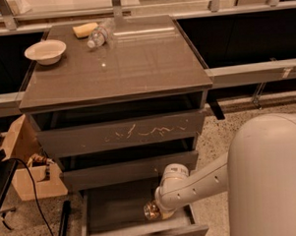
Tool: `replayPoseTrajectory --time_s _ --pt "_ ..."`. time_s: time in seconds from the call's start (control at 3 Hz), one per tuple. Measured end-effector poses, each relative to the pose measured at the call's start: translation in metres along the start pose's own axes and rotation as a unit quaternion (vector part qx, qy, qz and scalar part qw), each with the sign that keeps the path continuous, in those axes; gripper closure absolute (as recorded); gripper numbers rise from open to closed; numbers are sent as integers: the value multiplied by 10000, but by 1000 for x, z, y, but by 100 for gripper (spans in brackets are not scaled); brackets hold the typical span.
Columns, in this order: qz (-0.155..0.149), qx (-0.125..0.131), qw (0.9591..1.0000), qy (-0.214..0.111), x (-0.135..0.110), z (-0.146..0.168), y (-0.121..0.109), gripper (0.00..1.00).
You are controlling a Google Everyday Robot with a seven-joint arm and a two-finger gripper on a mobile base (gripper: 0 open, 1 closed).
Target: Place orange can into bottom drawer
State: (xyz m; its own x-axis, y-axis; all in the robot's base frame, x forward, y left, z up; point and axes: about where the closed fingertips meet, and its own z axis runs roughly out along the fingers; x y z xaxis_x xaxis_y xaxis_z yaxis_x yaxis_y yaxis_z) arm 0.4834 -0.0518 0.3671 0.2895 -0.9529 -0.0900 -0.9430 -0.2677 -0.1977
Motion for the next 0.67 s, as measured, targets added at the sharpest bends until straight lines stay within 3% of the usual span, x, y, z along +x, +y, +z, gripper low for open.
replayPoseTrajectory --time_s 0.33,0.67 --pt "-219 289 9993 81 -2 16 -16 100" --pt "-343 414 9985 132 -4 31 -24 100"
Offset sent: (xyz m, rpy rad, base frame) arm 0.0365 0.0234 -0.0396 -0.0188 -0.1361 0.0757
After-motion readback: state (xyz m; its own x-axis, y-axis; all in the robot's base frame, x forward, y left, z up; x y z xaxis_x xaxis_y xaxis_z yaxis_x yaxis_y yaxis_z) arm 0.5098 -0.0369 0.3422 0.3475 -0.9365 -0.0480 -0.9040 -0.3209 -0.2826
